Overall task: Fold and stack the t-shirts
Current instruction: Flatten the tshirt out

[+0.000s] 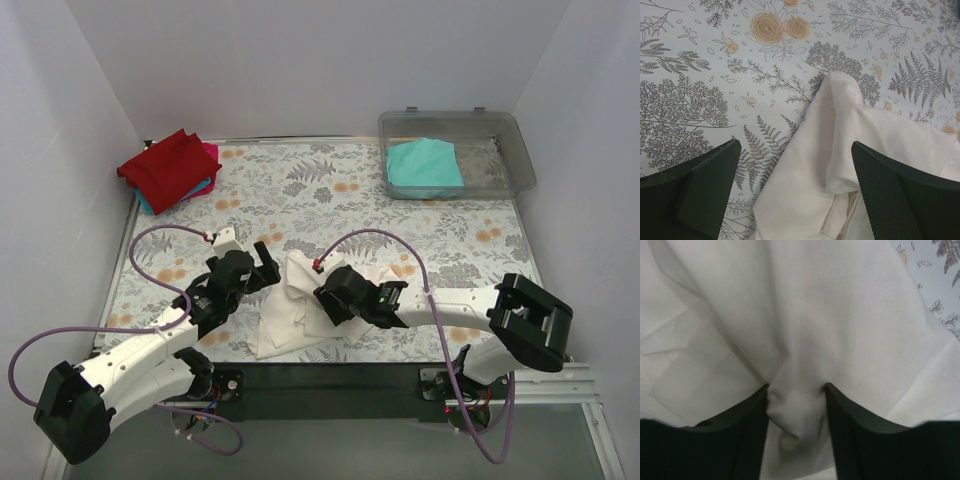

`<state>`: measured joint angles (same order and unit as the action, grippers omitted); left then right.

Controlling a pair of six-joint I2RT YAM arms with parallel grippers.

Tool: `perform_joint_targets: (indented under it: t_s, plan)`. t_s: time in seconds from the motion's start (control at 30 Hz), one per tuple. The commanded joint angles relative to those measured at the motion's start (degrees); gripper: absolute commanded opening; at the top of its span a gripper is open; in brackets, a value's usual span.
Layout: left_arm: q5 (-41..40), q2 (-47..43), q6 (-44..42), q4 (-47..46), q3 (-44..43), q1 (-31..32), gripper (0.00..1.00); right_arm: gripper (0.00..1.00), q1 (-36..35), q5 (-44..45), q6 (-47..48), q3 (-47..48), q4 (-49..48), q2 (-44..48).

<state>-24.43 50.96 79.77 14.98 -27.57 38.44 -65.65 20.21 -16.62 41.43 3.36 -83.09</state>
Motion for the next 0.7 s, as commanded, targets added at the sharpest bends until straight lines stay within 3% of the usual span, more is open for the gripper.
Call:
perform_joint_targets:
  t_s: [0.0,0.1,0.27,0.57,0.67]
  plan:
    - [-1.15,-0.51,-0.66,0.22,0.24,0.24,0.86,0.36,-0.10,2.46,-0.78,4.53,3.06,-1.89]
    - [-1.15,-0.16,-0.75,0.13,0.06,0.32,0.86,0.02,0.78,5.45,-0.17,5.94,4.64,-2.78]
    - [-1.33,0.89,-2.24,-1.71,-0.11,2.25,0.85,0.01,5.96,8.01,1.15,9.01,5.08,-0.76]
    - [-7.21,11.16,-6.99,-5.93,-3.27,16.13,0.84,0.01,27.04,0.90,5.90,12.09,1.05,1.44]
    - [-7.57,15.38,-7.70,-6.55,-4.59,18.51,0.84,0.15,33.20,-3.06,6.34,13.15,-0.62,-2.07]
